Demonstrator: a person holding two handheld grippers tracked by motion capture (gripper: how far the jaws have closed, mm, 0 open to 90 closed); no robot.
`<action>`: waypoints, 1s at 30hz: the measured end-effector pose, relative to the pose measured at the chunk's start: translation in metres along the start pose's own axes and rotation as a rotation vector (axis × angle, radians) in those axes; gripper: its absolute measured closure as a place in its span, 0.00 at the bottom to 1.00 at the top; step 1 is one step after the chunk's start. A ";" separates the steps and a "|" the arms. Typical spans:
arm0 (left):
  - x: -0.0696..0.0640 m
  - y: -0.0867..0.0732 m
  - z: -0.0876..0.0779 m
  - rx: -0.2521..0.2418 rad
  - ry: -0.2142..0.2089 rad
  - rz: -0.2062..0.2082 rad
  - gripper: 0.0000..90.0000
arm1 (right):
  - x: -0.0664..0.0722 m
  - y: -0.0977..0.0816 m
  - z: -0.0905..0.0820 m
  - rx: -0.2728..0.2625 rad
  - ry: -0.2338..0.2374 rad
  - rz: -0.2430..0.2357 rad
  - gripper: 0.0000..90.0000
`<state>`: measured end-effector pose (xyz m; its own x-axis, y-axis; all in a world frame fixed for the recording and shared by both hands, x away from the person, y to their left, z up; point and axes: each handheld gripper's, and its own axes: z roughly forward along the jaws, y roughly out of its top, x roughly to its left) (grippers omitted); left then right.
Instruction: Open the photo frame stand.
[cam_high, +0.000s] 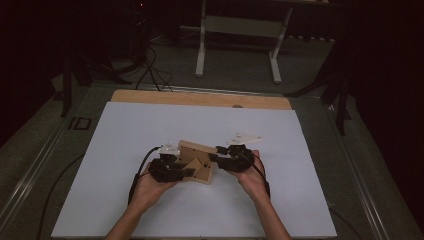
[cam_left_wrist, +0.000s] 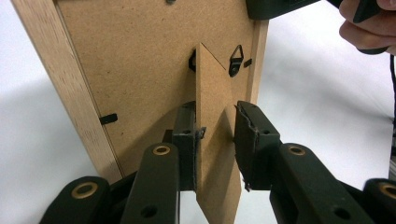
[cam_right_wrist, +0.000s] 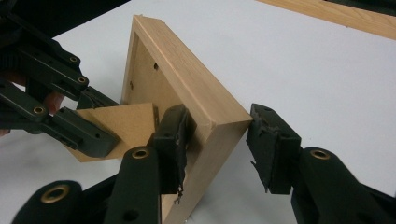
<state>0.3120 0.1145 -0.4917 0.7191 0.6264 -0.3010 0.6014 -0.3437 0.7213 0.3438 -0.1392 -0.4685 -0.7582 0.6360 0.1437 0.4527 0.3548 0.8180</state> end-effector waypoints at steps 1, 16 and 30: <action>0.000 0.001 0.001 -0.002 0.002 0.000 0.79 | -0.001 0.000 0.000 0.000 -0.003 0.001 0.64; 0.004 0.013 0.012 -0.028 0.028 0.005 0.79 | -0.007 0.004 -0.001 -0.007 -0.052 0.008 0.64; 0.005 0.021 0.025 -0.006 0.093 0.031 0.80 | 0.000 0.005 -0.004 -0.023 -0.103 -0.041 0.64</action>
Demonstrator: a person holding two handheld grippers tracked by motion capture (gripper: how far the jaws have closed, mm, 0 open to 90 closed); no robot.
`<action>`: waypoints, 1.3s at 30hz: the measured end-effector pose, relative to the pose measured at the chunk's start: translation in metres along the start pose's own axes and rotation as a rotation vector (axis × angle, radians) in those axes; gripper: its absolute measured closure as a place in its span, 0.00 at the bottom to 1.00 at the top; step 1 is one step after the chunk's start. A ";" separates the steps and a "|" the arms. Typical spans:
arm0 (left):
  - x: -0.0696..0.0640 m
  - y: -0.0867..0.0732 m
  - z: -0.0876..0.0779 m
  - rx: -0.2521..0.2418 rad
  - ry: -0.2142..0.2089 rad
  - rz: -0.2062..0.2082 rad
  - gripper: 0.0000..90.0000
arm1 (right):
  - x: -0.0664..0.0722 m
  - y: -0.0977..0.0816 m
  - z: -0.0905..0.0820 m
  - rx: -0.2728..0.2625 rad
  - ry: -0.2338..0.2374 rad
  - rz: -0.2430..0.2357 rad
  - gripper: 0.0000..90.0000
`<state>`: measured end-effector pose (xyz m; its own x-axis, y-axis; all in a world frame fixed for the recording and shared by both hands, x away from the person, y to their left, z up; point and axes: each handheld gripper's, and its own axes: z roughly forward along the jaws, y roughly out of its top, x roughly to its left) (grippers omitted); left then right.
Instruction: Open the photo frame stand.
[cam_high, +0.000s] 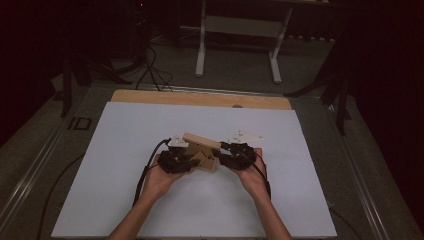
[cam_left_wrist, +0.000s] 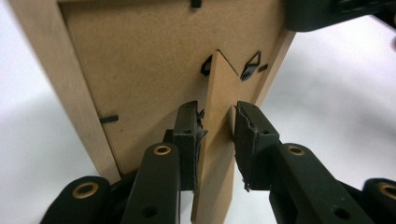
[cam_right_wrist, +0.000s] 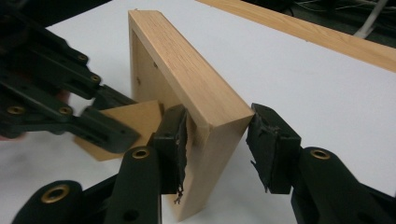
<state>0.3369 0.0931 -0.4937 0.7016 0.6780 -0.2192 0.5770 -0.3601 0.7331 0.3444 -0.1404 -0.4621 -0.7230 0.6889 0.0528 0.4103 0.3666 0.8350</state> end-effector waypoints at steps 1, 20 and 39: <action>0.000 0.000 0.000 0.000 0.000 0.000 0.81 | 0.000 0.000 0.000 0.000 0.000 0.000 0.64; -0.005 -0.010 -0.004 0.003 0.009 0.025 0.78 | 0.014 -0.010 -0.006 -0.005 0.040 -0.037 0.65; -0.003 -0.030 -0.021 -0.022 0.020 0.032 0.73 | 0.026 -0.018 -0.009 0.006 0.059 -0.075 0.60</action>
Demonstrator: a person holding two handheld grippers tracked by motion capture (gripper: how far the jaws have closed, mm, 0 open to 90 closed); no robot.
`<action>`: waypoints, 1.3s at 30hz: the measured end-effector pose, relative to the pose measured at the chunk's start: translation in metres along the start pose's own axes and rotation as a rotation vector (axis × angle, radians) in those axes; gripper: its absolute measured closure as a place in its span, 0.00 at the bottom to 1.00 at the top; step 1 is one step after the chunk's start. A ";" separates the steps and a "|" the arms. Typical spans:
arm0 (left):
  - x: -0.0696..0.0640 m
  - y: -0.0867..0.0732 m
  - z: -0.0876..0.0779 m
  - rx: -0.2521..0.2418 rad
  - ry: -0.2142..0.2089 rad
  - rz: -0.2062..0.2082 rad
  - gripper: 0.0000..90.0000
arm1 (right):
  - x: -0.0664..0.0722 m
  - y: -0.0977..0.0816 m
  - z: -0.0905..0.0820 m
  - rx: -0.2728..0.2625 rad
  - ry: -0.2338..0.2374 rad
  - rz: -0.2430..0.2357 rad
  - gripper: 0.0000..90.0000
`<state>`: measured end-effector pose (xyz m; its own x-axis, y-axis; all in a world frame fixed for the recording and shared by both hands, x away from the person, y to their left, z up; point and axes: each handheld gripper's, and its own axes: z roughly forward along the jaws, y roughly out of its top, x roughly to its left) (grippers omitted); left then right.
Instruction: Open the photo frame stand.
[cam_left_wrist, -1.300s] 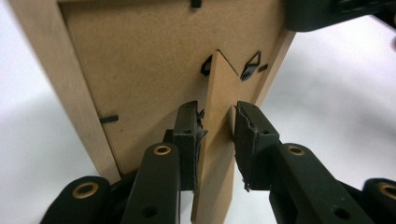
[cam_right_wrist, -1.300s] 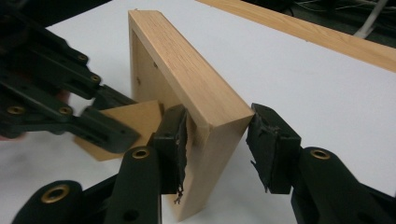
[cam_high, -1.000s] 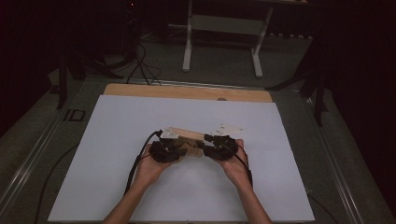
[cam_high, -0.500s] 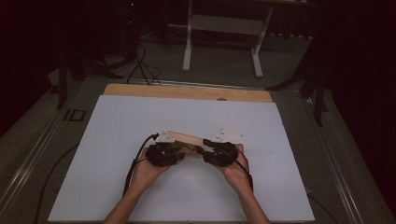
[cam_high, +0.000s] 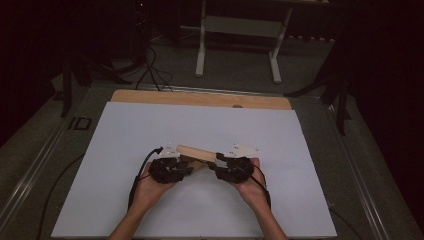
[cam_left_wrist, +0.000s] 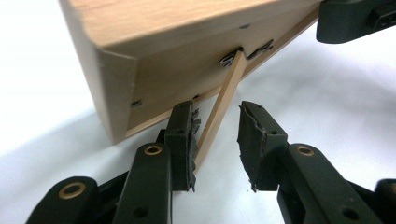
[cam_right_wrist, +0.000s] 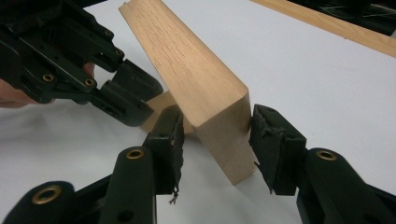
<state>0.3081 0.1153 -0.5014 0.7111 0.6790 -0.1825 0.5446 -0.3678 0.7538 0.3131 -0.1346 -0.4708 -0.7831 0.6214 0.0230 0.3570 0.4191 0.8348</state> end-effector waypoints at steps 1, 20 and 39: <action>-0.001 -0.002 -0.002 -0.002 0.017 0.014 0.72 | 0.001 -0.001 0.000 0.002 0.002 -0.006 0.59; -0.003 -0.012 -0.014 -0.019 0.050 0.050 0.66 | 0.004 -0.006 0.000 0.009 0.020 -0.019 0.54; 0.001 -0.011 -0.027 -0.050 0.017 0.036 0.68 | -0.001 -0.012 -0.006 0.016 0.046 -0.029 0.51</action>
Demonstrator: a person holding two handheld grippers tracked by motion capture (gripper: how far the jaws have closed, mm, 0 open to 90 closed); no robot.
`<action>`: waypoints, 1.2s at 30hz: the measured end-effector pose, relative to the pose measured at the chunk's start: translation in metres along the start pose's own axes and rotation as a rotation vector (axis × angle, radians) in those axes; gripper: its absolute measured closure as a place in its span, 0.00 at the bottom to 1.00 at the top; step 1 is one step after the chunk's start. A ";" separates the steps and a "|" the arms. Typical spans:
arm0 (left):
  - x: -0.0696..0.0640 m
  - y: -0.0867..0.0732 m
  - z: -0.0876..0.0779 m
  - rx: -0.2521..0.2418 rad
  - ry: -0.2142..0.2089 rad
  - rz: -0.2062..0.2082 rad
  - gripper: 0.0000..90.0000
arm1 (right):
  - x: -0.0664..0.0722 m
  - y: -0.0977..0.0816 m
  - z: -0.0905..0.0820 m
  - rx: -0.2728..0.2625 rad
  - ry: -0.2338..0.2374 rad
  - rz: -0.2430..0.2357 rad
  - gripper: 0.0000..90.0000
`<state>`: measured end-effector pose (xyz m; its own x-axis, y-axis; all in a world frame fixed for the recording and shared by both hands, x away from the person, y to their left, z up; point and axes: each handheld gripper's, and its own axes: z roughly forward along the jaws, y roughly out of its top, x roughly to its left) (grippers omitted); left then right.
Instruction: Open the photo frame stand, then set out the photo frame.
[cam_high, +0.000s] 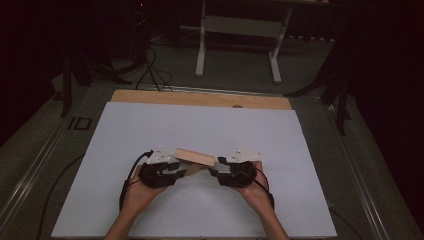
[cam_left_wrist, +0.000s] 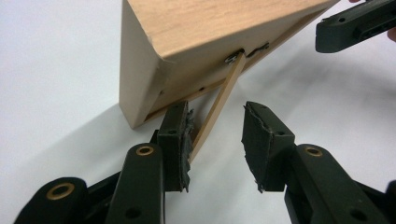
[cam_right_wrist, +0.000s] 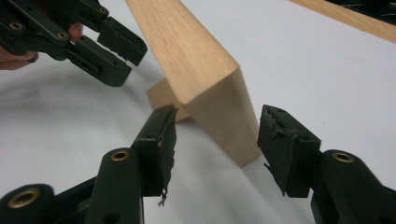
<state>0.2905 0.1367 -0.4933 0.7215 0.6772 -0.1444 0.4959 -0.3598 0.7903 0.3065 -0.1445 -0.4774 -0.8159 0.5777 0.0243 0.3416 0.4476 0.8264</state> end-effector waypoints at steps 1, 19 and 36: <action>0.000 0.000 -0.001 -0.005 0.001 -0.004 0.68 | -0.001 0.000 -0.001 -0.004 0.000 0.001 0.51; 0.003 0.001 -0.004 -0.020 -0.006 -0.023 0.72 | -0.010 0.000 -0.015 -0.026 0.033 -0.009 0.53; 0.000 0.003 -0.004 -0.019 0.021 -0.001 0.89 | -0.020 -0.002 -0.024 -0.030 0.025 -0.007 0.72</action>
<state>0.2897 0.1379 -0.4886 0.7105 0.6910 -0.1331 0.4872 -0.3466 0.8016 0.3106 -0.1736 -0.4658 -0.8298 0.5572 0.0326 0.3224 0.4308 0.8429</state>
